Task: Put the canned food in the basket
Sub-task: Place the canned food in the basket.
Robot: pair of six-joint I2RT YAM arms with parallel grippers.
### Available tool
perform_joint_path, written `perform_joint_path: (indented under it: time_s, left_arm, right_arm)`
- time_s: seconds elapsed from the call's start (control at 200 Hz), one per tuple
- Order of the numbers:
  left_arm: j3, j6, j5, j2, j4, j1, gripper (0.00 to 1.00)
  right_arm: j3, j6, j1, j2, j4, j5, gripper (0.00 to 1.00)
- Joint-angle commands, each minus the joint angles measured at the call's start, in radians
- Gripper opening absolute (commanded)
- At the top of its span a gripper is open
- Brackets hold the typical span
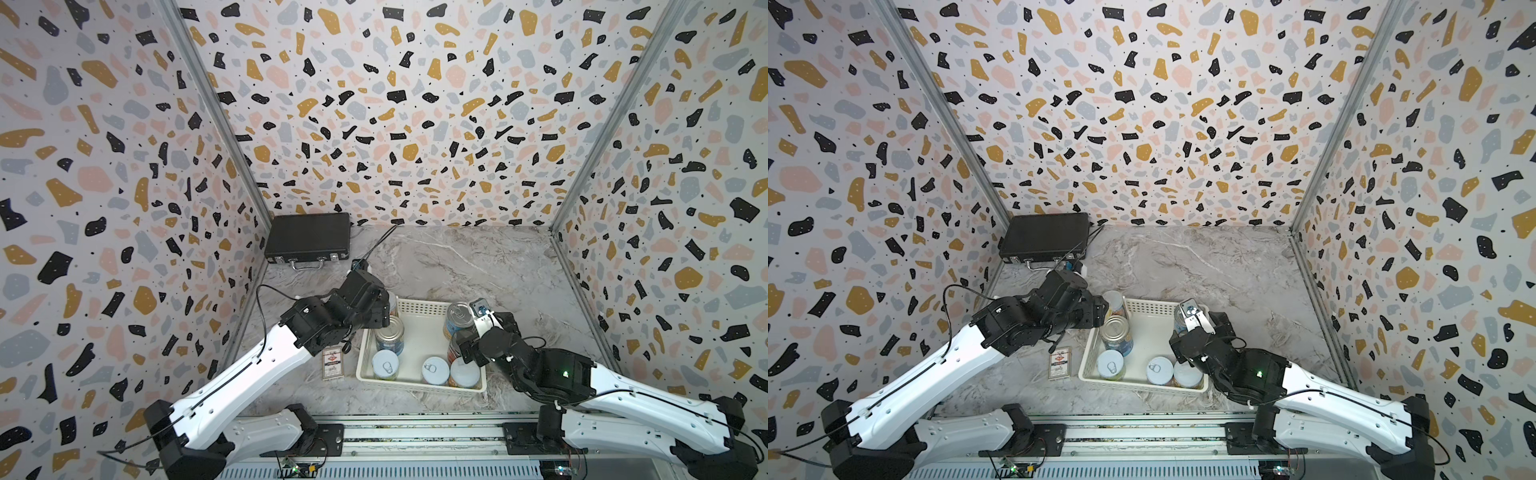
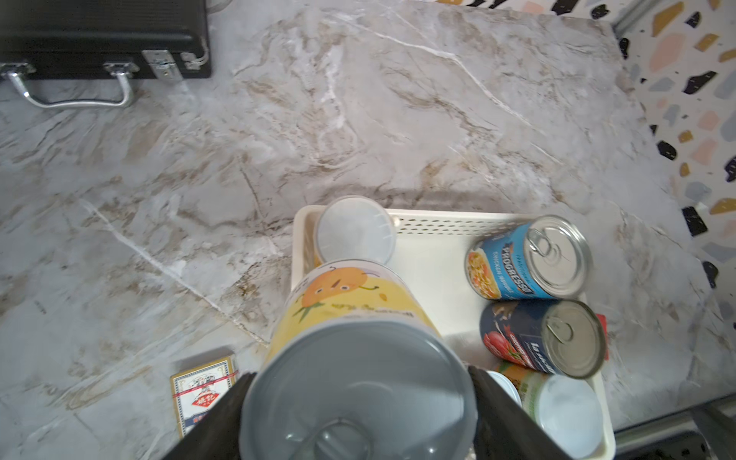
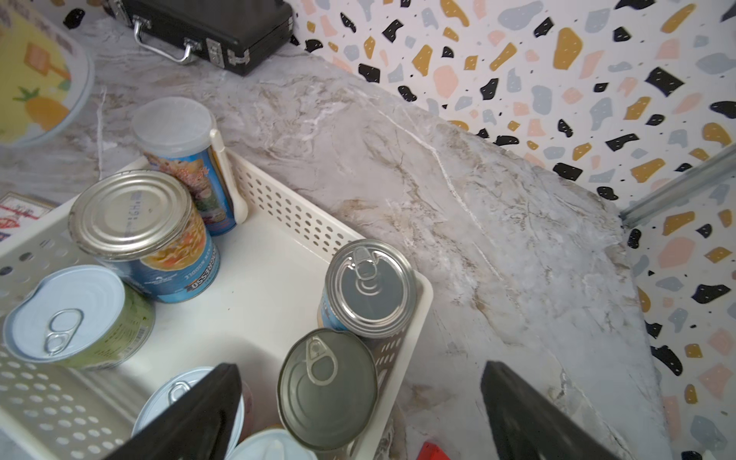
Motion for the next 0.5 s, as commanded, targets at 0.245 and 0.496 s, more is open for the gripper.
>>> perform_joint_path:
  time_s: [0.245,0.496]
  left_arm:
    - [0.041,0.094,-0.003,0.073,0.047,-0.157,0.48]
    - [0.066,0.147,0.061,0.155,0.090,-0.240,0.47]
  right_arm:
    - [-0.044,0.084,-0.064,-0.123,-0.026,0.140,1.00]
    - [-0.048,0.105,-0.107,-0.124,-0.042,0.107,1.00]
